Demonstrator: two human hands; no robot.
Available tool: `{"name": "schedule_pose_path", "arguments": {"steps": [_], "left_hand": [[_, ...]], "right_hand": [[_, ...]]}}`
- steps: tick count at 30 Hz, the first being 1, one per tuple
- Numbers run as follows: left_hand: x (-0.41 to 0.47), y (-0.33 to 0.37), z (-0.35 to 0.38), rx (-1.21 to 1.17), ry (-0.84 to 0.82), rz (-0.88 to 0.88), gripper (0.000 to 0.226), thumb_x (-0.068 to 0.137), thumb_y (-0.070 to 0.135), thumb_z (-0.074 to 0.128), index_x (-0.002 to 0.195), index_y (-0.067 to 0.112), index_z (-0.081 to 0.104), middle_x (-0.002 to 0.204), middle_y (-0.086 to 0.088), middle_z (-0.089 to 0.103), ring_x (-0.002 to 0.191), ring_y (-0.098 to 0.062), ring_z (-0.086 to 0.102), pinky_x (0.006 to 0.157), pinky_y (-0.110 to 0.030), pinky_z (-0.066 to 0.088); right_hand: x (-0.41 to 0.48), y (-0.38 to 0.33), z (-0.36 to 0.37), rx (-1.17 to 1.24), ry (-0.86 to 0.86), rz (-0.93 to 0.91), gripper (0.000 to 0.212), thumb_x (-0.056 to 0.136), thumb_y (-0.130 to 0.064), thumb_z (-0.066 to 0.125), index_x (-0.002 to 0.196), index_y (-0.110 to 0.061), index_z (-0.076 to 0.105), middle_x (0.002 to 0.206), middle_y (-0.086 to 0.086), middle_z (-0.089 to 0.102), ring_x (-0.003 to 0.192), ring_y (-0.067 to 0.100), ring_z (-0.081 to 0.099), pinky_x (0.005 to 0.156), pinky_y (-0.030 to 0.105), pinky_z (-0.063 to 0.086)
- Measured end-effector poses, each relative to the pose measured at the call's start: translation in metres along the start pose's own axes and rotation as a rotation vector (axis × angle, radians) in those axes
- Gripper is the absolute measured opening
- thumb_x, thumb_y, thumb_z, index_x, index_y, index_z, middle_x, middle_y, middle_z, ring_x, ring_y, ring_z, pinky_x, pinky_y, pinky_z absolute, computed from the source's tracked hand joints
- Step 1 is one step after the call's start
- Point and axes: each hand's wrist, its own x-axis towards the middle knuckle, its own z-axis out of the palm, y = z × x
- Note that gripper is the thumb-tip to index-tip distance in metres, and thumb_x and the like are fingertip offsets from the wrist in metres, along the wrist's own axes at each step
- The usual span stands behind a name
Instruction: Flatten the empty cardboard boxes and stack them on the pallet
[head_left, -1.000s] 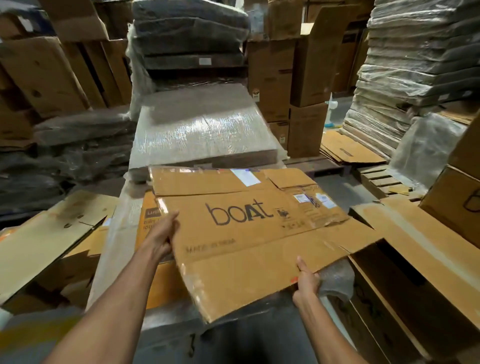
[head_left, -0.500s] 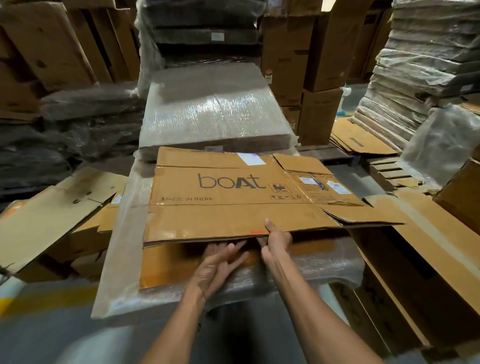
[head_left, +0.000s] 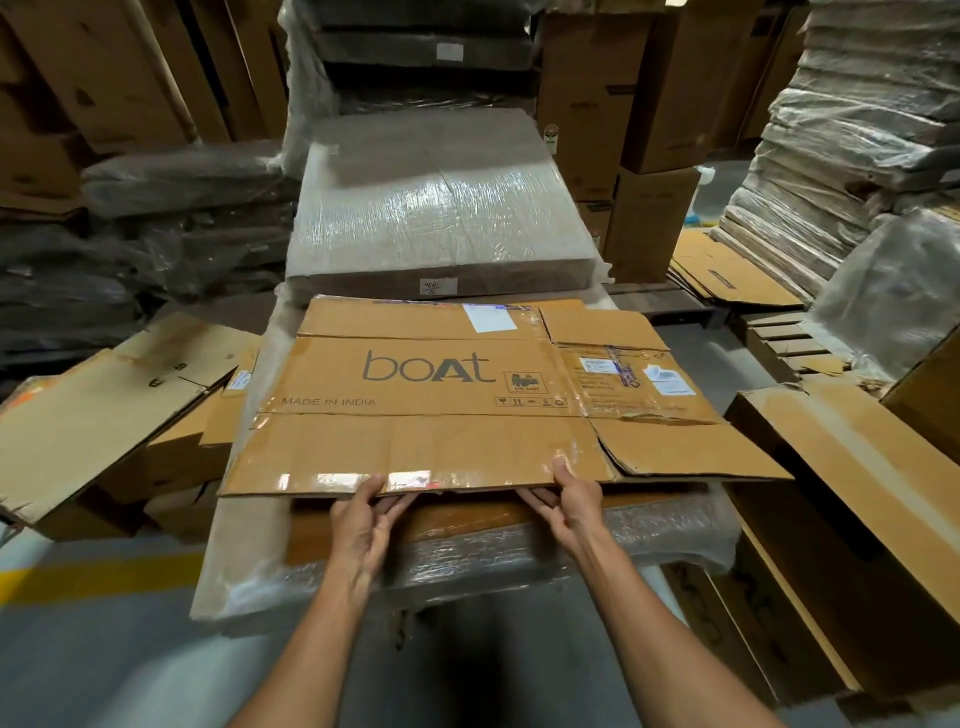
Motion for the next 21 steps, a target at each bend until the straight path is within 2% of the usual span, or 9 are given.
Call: {"name": "schedule_pose_path", "arguments": {"steps": [4,6,8,12,13,15,17,19,21], "left_hand": [[0.002,-0.002,-0.028,-0.054,0.049,0.016,0.001,0.098,-0.006,0.053,0.098,-0.007,0.053,0.082,-0.026,0.073,0.078,-0.036,0.075,0.063,-0.051,0.063],[0.002,-0.002,-0.039,-0.096,0.09,-0.01,0.004,0.098,-0.007,0.052,0.095,-0.004,0.053,0.088,-0.029,0.07,0.083,-0.039,0.073,0.061,-0.053,0.062],[0.006,0.001,-0.047,-0.117,0.109,-0.037,0.005,0.098,-0.007,0.052,0.098,-0.002,0.052,0.1,-0.032,0.064,0.093,-0.042,0.068,0.061,-0.055,0.061],[0.021,0.01,-0.05,-0.12,0.167,-0.116,0.024,0.099,-0.005,0.054,0.123,-0.001,0.051,0.119,-0.034,0.062,0.108,-0.048,0.064,0.077,-0.067,0.054],[0.023,0.012,-0.047,-0.091,0.185,-0.134,0.022,0.099,-0.003,0.055,0.121,0.0,0.052,0.12,-0.031,0.062,0.109,-0.047,0.063,0.08,-0.065,0.054],[0.022,0.014,-0.042,0.021,0.204,-0.18,0.005,0.101,0.003,0.056,0.106,0.002,0.055,0.113,-0.023,0.062,0.1,-0.042,0.064,0.08,-0.058,0.058],[0.02,0.009,-0.039,0.132,0.188,-0.241,0.005,0.102,0.008,0.056,0.1,0.004,0.054,0.11,-0.019,0.06,0.093,-0.039,0.065,0.07,-0.052,0.063],[0.015,0.003,-0.037,0.205,0.158,-0.301,0.008,0.103,0.012,0.056,0.108,0.007,0.054,0.113,-0.021,0.063,0.093,-0.038,0.067,0.063,-0.047,0.063],[0.013,-0.006,-0.035,0.298,0.135,-0.364,0.016,0.104,0.017,0.053,0.118,0.008,0.055,0.116,-0.022,0.068,0.094,-0.035,0.069,0.072,-0.044,0.063]], "right_hand": [[-0.004,0.016,0.0,-0.078,-0.016,0.001,0.021,0.101,-0.008,0.056,0.119,0.003,0.055,0.132,0.016,0.055,0.107,0.039,0.065,0.058,0.04,0.063],[-0.003,0.023,0.006,-0.08,-0.004,-0.01,0.023,0.099,-0.003,0.058,0.122,0.001,0.054,0.13,0.016,0.059,0.091,0.031,0.072,0.057,0.035,0.063],[0.002,0.028,0.013,-0.087,0.007,0.012,0.03,0.1,0.001,0.057,0.129,0.005,0.054,0.132,0.016,0.061,0.089,0.031,0.074,0.047,0.026,0.057],[0.009,0.027,0.02,-0.181,0.037,0.081,0.027,0.103,-0.002,0.052,0.129,0.003,0.055,0.132,0.012,0.06,0.086,0.03,0.077,0.035,0.018,0.044],[0.012,0.026,0.021,-0.2,0.034,0.108,0.026,0.104,-0.003,0.05,0.129,0.001,0.056,0.133,0.012,0.058,0.088,0.029,0.077,0.034,0.017,0.043],[0.014,0.025,0.025,-0.193,0.04,0.141,0.02,0.105,0.0,0.046,0.121,0.003,0.057,0.133,0.017,0.051,0.09,0.03,0.073,0.044,0.023,0.055],[0.019,0.028,0.028,-0.181,0.067,0.132,0.016,0.103,0.01,0.041,0.103,0.005,0.056,0.129,0.023,0.046,0.088,0.031,0.066,0.072,0.04,0.063],[0.021,0.034,0.028,-0.175,0.075,0.141,0.021,0.101,0.015,0.037,0.093,0.005,0.053,0.121,0.025,0.045,0.087,0.03,0.061,0.083,0.046,0.06],[0.021,0.04,0.024,-0.179,0.058,0.159,0.018,0.101,0.014,0.038,0.093,0.006,0.052,0.118,0.025,0.045,0.093,0.03,0.058,0.086,0.046,0.059]]}}
